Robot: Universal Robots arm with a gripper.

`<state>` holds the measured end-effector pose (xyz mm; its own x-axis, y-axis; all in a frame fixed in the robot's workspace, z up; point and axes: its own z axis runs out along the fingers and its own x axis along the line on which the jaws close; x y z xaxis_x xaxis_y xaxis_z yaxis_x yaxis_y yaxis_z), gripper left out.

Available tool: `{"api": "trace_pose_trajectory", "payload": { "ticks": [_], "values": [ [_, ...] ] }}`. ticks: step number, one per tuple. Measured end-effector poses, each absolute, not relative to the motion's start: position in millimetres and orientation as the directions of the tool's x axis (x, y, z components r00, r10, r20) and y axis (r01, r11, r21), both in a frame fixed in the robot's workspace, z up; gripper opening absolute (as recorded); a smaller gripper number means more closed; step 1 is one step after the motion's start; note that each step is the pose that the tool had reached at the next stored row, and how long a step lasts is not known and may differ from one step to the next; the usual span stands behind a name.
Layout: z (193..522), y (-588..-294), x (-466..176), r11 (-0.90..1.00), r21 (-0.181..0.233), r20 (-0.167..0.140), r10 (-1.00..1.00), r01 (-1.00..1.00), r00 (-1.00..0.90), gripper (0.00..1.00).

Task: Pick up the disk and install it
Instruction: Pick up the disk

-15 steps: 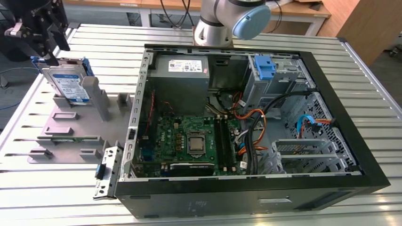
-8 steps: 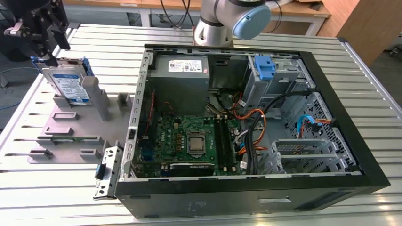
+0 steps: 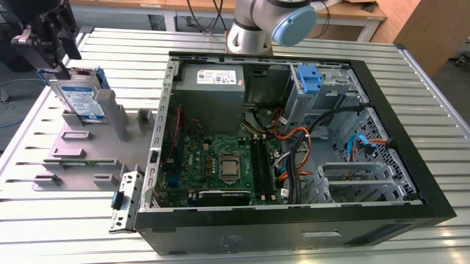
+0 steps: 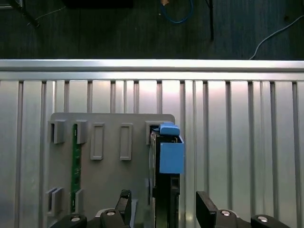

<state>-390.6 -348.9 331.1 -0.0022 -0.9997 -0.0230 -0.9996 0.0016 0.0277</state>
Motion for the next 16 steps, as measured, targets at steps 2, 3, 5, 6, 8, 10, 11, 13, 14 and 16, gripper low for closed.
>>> {"api": "trace_pose_trajectory", "payload": {
  "ticks": [2,3,5,6,8,10,11,13,14,16],
  "values": [
    [328.2,-348.9,-390.6,-0.023,0.028,-0.023,-0.999,-0.999,0.022,0.64],
    [326.4,-348.9,-390.6,-0.034,0.028,-0.023,-0.999,-0.999,0.033,0.64],
    [322.8,-348.9,-390.6,-0.053,0.028,-0.023,-0.998,-0.998,0.053,0.64],
    [320.5,-348.9,-390.6,-0.066,0.028,-0.023,-0.998,-0.997,0.065,0.64],
    [316.9,-348.9,-390.6,-0.084,0.028,-0.023,-0.996,-0.996,0.084,0.64],
    [313.3,-348.9,-390.7,-0.103,0.028,-0.023,-0.995,-0.994,0.102,0.64],
    [311.8,-348.9,-390.7,-0.110,0.028,-0.023,-0.994,-0.993,0.110,0.64],
    [309.5,-348.9,-390.8,-0.124,0.026,-0.023,-0.992,-0.992,0.123,0.64],
    [308.8,-348.9,-390.9,-0.128,0.025,-0.023,-0.992,-0.991,0.128,0.64],
    [308.2,-348.9,-391.1,-0.131,0.021,-0.023,-0.991,-0.991,0.130,0.64]
  ]
}}
